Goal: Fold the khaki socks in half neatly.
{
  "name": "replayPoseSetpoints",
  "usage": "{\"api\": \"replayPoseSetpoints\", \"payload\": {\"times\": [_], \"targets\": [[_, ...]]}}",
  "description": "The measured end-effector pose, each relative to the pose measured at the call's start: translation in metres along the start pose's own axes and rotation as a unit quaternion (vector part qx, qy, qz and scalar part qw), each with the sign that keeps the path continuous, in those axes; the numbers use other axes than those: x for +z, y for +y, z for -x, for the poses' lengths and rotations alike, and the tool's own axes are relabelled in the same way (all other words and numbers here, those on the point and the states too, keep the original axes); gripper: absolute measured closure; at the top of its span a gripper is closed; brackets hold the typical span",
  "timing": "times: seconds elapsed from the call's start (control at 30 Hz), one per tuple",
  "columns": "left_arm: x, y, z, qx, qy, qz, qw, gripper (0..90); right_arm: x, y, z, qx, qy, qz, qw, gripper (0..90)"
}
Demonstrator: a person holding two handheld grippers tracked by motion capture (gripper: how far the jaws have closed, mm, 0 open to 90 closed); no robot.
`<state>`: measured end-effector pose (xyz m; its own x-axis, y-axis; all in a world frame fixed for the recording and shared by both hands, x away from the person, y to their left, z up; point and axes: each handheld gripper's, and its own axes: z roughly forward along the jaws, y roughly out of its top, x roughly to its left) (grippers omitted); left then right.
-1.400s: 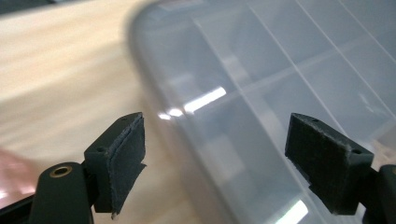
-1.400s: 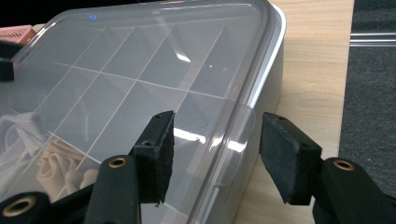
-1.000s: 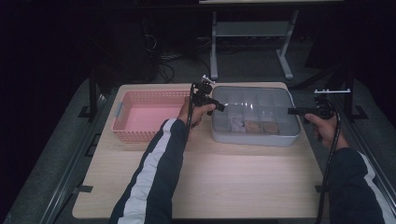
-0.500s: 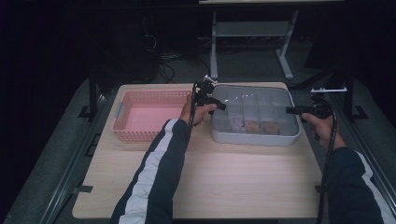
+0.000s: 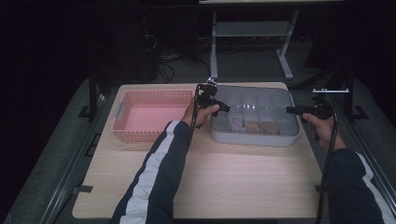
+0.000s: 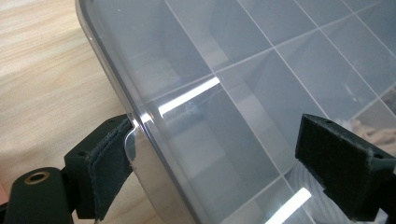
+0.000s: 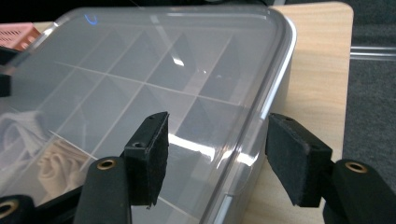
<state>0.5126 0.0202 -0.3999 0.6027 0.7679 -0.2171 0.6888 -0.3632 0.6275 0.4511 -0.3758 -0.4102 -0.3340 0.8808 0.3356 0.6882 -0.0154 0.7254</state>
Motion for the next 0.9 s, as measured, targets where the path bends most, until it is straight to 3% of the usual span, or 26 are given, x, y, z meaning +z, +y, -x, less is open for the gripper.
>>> {"api": "replayPoseSetpoints", "payload": {"times": [0.1, 0.17, 0.23, 0.3, 0.37, 0.43, 0.5, 0.6, 0.73, 0.87, 0.9], "targets": [[-0.002, -0.001, 0.002, 0.009, 0.006, 0.007, 0.9999, 11.6, -0.004, 0.001, 0.000, 0.000, 0.005, 0.004, 1.0000, 38.9], [-0.005, -0.001, 0.001, 0.004, 0.020, 0.017, 0.9996, 12.7, -0.005, 0.001, 0.000, 0.000, 0.009, 0.003, 1.0000, 39.8], [-0.012, -0.001, -0.003, -0.008, 0.001, 0.039, 0.9992, 13.2, -0.006, 0.000, 0.002, 0.002, 0.008, 0.001, 1.0000, 39.7], [-0.016, 0.001, -0.005, -0.008, 0.012, 0.042, 0.9990, 13.2, -0.005, -0.001, 0.003, 0.003, 0.004, 0.001, 1.0000, 39.8], [-0.018, 0.001, -0.007, -0.009, 0.003, 0.031, 0.9995, 15.0, -0.005, -0.002, 0.003, 0.000, 0.001, -0.005, 1.0000, 40.8], [-0.019, -0.002, -0.008, -0.006, 0.013, 0.011, 0.9998, 21.5, -0.005, -0.002, 0.003, -0.006, 0.000, -0.013, 0.9999, 41.1], [-0.018, -0.006, -0.008, -0.006, 0.000, -0.008, 0.9999, 24.6, -0.006, -0.003, 0.004, -0.005, 0.000, -0.018, 0.9998, 41.2], [-0.022, -0.008, -0.004, 0.004, 0.006, -0.007, 1.0000, 28.2, -0.009, -0.004, 0.005, -0.001, 0.008, -0.017, 0.9998, 40.9], [-0.022, -0.010, -0.003, 0.007, -0.009, -0.013, 0.9998, 28.1, -0.010, -0.005, 0.003, -0.005, 0.016, -0.027, 0.9995, 39.0], [-0.019, -0.009, 0.003, 0.024, 0.011, -0.017, 0.9995, 23.6, -0.010, -0.008, 0.002, -0.010, 0.011, -0.025, 0.9996, 39.2], [-0.019, -0.008, 0.002, 0.018, 0.008, -0.009, 0.9998, 24.4, -0.010, -0.008, 0.002, -0.009, 0.012, -0.026, 0.9995, 39.2]]}}
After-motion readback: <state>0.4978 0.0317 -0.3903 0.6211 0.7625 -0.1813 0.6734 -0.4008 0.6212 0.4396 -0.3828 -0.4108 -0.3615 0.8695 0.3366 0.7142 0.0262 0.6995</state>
